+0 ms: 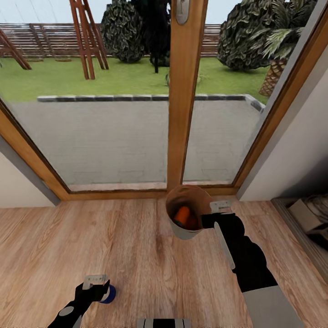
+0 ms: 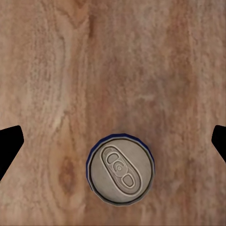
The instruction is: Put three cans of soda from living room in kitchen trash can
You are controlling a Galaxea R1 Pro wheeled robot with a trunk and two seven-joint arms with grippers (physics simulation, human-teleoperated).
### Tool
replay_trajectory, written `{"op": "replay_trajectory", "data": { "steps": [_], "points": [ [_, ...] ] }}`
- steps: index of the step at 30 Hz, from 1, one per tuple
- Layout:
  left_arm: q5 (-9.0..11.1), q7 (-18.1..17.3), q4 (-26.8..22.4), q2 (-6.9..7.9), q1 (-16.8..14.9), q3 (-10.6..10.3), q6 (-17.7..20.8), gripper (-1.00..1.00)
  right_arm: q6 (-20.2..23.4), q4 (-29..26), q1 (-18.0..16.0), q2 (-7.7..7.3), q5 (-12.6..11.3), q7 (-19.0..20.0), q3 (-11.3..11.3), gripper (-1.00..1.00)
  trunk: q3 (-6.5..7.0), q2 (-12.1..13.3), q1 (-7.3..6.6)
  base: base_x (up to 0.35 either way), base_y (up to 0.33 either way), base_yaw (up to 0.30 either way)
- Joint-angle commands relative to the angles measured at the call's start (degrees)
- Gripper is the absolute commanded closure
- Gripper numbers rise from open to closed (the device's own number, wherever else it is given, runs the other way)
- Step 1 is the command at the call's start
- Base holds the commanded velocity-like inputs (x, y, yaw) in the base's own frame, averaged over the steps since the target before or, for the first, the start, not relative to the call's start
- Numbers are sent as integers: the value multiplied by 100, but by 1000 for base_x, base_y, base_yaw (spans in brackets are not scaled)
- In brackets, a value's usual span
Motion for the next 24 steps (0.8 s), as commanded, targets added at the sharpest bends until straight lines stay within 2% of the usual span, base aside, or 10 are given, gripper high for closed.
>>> {"op": "replay_trajectory", "data": {
  "steps": [1,24],
  "points": [
    [0,0,0,0,1,0,-1,-100,2,-4,-3,0,44,12,-1,100,-9,0,-1,0,0,0],
    [1,0,0,0,0,0,-3,-100,0,5,-3,9,35,12,8,100,-110,0,-1,0,0,0]
  ]
}}
